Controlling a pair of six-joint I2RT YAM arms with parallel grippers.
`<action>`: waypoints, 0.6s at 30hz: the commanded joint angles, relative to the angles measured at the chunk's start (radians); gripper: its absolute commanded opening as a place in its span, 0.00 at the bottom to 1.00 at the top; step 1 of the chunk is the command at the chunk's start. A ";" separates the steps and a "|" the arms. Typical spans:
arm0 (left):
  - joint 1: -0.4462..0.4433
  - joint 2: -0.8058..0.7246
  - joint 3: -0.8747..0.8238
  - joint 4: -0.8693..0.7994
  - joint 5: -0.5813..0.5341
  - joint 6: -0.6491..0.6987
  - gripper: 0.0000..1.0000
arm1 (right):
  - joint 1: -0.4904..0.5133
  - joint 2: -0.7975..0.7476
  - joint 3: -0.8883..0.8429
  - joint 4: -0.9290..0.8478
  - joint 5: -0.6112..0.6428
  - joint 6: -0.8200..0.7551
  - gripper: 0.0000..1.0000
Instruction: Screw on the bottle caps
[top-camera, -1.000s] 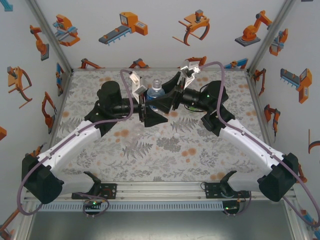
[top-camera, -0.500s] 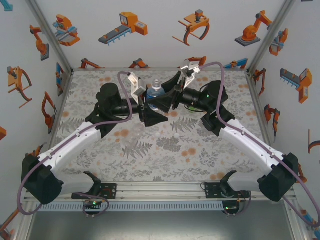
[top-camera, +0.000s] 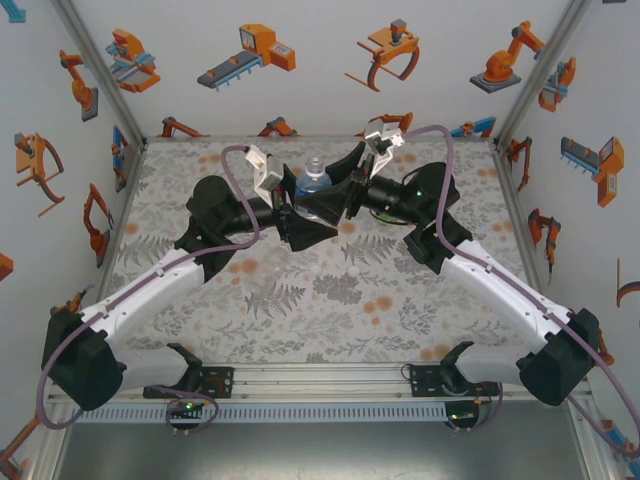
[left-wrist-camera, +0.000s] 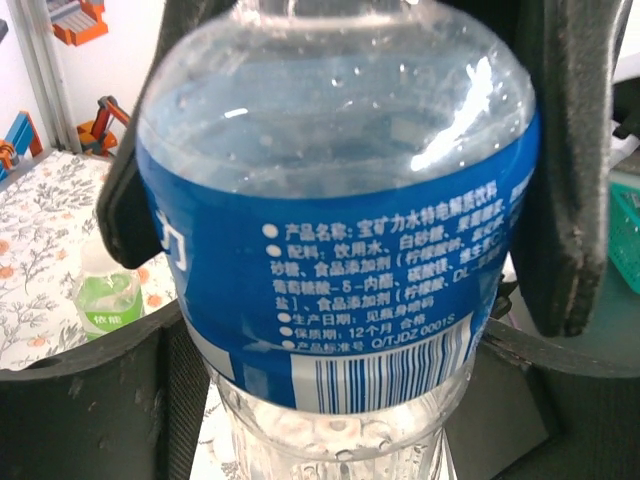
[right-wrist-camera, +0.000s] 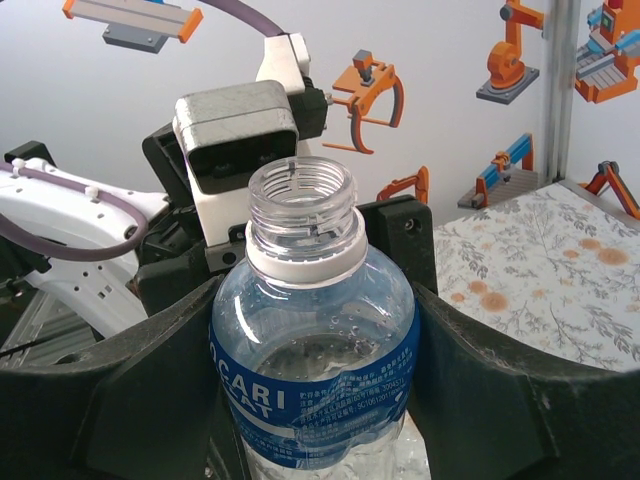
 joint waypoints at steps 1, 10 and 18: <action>0.002 0.009 -0.011 0.140 -0.008 -0.076 0.74 | 0.013 -0.024 -0.011 0.034 0.004 -0.005 0.18; 0.001 0.026 -0.006 0.169 0.026 -0.107 0.54 | 0.020 -0.022 -0.008 0.037 0.010 -0.007 0.18; 0.001 -0.010 -0.003 0.030 0.003 -0.020 0.35 | 0.020 -0.033 0.010 -0.044 0.039 -0.040 0.53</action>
